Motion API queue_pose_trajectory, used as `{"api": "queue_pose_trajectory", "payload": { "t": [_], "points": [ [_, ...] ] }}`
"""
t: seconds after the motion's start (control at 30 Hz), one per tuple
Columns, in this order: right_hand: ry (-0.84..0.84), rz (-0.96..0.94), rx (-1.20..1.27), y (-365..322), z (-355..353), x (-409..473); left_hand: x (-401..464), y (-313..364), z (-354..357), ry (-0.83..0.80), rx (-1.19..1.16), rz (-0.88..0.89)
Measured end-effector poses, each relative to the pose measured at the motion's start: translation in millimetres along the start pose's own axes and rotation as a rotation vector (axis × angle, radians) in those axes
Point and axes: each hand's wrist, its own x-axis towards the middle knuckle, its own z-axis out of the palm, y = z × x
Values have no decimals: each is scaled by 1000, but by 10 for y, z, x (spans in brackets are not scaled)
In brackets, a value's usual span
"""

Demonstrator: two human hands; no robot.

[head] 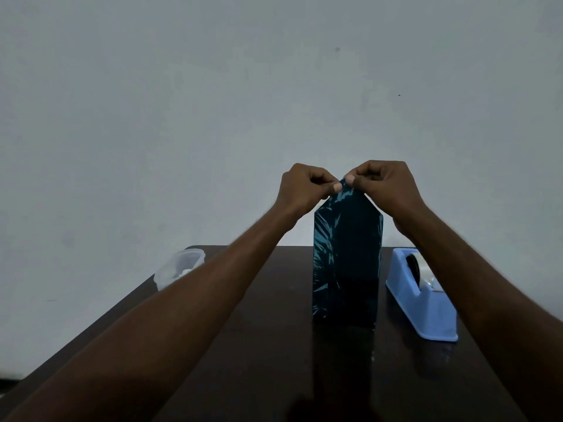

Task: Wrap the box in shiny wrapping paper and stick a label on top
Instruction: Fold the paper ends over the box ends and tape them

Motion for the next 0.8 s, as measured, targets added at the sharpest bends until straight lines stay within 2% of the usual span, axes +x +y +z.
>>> {"api": "queue_pose_trajectory", "payload": {
  "t": [0.13, 0.3, 0.53, 0.8],
  "points": [
    [65, 38, 3, 58, -102, -41, 58, 19, -58, -88, -9, -51],
    [-39, 94, 1, 248, -185, -160, 119, 4, -62, -109, 25, -53],
    [-110, 139, 132, 311, -196, -242, 132, -2, -47, -157, 42, -77],
    [-47, 122, 200, 321, -142, -277, 146, 24, -68, -198, 61, -42]
  ]
}}
